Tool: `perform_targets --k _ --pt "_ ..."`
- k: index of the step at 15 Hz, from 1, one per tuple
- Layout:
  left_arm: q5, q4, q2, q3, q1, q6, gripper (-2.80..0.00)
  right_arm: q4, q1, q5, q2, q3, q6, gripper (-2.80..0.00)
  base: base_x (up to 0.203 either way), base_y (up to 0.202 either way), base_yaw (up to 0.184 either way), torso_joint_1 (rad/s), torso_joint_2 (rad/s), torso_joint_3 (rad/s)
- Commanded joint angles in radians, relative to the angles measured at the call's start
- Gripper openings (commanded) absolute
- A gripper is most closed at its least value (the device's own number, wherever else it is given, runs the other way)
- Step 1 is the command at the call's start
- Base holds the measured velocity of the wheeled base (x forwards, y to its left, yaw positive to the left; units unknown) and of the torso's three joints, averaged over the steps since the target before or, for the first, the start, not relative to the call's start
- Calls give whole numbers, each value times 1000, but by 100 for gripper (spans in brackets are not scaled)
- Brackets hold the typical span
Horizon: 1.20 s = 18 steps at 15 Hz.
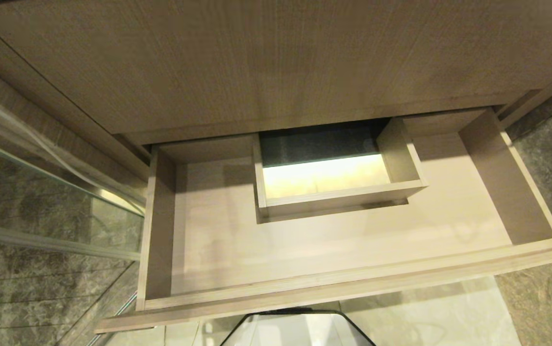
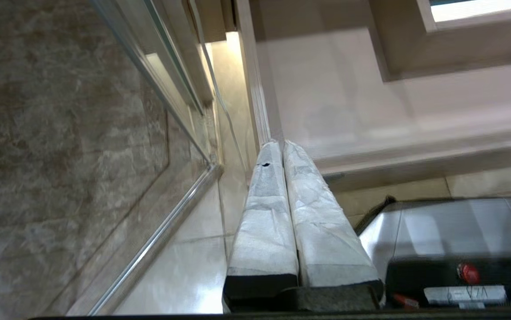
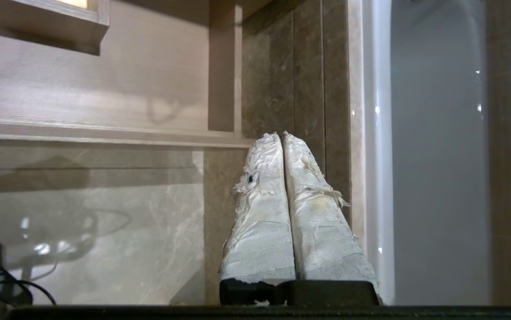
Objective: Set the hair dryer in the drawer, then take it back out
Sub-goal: Close the drawer
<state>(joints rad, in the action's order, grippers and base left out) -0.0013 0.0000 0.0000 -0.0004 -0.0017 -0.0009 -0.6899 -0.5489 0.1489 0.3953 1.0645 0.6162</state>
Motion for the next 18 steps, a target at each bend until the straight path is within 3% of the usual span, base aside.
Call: perform_targets --k 1,14,18 --pt "0 2 0 0 0 -1 -280 -1 0 1 2 -9 4 -280 0 0 0 -67 398 359" --pt "0 2 0 0 0 -1 -280 40 -1 -6 60 -84 4 -280 0 0 0 -50 324 266" --pt "0 2 0 0 0 -1 -280 47 -1 -118 241 -141 1 -280 0 0 0 4 112 82"
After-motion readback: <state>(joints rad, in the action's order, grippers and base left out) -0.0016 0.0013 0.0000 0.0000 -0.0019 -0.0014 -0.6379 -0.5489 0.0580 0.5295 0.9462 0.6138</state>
